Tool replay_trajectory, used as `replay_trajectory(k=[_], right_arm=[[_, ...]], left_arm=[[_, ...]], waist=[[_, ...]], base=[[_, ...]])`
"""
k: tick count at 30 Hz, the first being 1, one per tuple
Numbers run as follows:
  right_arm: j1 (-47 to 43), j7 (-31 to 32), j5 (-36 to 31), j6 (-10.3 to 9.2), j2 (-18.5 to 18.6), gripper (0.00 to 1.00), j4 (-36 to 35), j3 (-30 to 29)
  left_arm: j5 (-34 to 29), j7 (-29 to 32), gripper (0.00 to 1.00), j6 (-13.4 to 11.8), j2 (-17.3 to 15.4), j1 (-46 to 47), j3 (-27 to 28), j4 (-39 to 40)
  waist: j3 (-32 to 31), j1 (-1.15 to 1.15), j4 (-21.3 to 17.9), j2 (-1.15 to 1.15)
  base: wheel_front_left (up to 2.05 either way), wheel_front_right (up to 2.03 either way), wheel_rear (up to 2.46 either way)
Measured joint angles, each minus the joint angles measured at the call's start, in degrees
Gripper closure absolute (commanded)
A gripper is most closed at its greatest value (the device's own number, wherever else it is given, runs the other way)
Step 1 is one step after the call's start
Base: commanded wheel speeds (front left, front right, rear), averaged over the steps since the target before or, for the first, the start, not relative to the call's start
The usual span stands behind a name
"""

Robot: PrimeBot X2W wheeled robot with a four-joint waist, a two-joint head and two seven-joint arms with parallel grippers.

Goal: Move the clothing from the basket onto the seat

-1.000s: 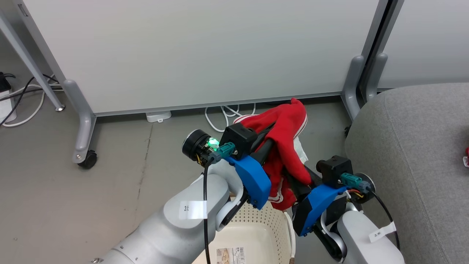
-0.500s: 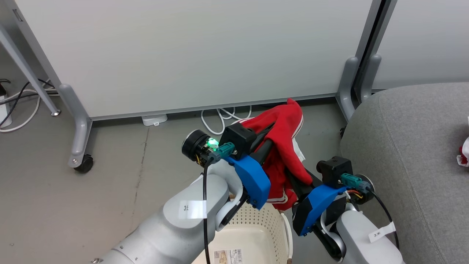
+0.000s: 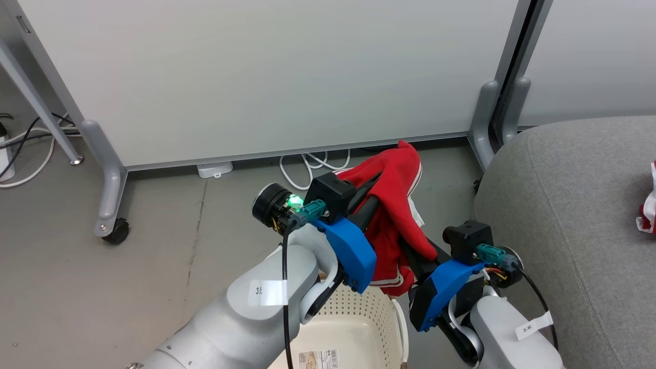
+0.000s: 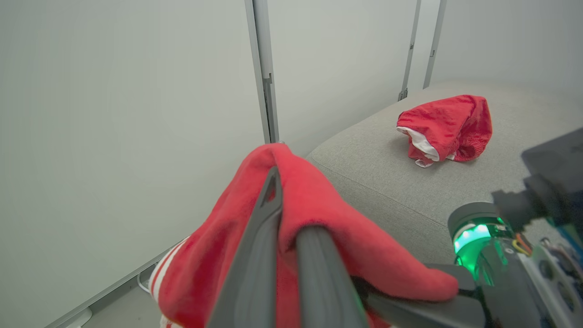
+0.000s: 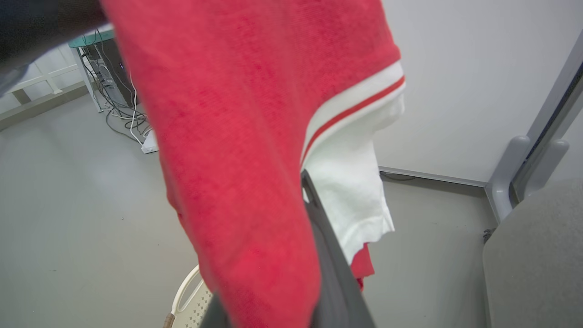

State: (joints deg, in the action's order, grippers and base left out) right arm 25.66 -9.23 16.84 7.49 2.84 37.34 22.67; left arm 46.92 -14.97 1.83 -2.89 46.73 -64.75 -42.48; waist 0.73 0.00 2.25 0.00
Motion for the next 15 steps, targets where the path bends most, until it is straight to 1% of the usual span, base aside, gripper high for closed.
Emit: replay_trajectory(k=[5, 6, 7, 8, 9, 10, 15], right_arm=[[0.0, -0.2, 0.2, 0.00, 0.0, 1.00, 0.2, 0.0], [0.0, -0.2, 0.2, 0.00, 0.0, 1.00, 0.2, 0.0], [0.0, -0.2, 0.2, 0.00, 0.0, 1.00, 0.2, -0.1], [0.0, -0.2, 0.3, 0.00, 0.0, 1.00, 0.3, -0.2], [0.0, -0.3, 0.4, 0.00, 0.0, 1.00, 0.3, -0.3], [0.0, -0.3, 0.4, 0.00, 0.0, 1.00, 0.4, -0.4], [0.0, -0.4, 0.4, 0.00, 0.0, 1.00, 0.5, -1.0]], left_arm=[[0.0, 0.0, 1.00, 0.0, 0.0, -0.4, 0.3, 0.0], [0.0, 0.0, 0.93, 0.0, 0.0, -0.5, 0.4, 0.1], [0.0, 0.0, 0.68, 0.0, 0.0, -0.8, 0.5, 0.1], [0.0, 0.0, 0.48, 0.0, 0.0, -1.0, 0.6, 0.1], [0.0, 0.0, 0.02, 0.0, 0.0, -1.2, 0.8, 0.1], [-0.2, 0.0, 0.00, 0.0, 0.0, -1.5, 1.0, 0.3], [-1.6, -0.1, 0.00, 0.1, 0.0, -4.9, 3.4, 1.5]], waist=[[0.1, -0.01, -0.1, 0.00], [0.2, 0.00, -0.1, 0.00], [0.3, 0.00, -0.1, 0.00], [0.3, 0.00, -0.1, 0.00], [0.3, 0.00, -0.1, 0.00], [0.2, -0.01, -0.1, 0.00], [0.0, 0.00, -0.1, 0.00]], base=[[0.00, 0.00, 0.00], [0.00, 0.00, 0.00], [0.00, 0.00, 0.00], [0.00, 0.00, 0.00], [0.00, 0.00, 0.00], [0.00, 0.00, 0.00], [0.00, 0.00, 0.00]])
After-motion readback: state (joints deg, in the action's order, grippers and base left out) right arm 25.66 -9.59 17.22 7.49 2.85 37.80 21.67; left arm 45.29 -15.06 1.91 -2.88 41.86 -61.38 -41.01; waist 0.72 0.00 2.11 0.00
